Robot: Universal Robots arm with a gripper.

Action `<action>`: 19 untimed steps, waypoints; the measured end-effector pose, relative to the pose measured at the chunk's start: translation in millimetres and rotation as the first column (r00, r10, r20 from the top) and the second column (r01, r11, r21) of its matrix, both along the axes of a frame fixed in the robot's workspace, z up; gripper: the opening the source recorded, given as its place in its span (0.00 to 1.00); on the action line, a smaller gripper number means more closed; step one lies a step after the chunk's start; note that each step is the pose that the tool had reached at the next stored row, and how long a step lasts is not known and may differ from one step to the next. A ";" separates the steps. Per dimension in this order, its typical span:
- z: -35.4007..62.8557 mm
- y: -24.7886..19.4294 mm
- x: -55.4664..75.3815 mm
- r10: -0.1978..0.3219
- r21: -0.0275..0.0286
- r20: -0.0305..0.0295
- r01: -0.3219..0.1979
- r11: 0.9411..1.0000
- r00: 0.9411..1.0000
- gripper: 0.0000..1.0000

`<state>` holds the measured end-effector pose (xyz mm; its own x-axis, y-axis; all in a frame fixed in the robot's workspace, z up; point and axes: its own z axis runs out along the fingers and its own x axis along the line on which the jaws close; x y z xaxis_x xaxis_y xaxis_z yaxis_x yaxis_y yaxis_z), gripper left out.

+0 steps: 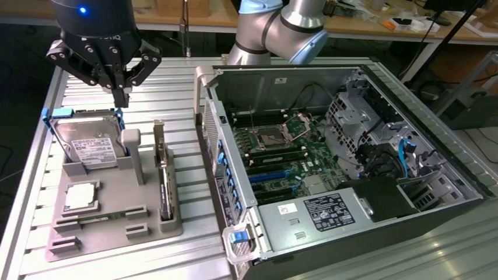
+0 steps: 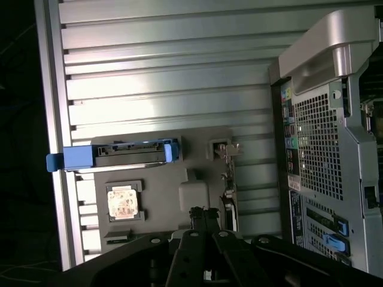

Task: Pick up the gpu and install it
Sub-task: 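Reach for the gpu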

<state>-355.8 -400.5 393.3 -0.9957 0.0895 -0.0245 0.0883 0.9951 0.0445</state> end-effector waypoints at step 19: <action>0.1 0.0 -22.9 0.000 0.000 0.000 0.000 1.000 1.000 0.11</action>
<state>-378.6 -400.5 393.3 -0.9957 0.0895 -0.0244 0.0884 0.9951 0.0445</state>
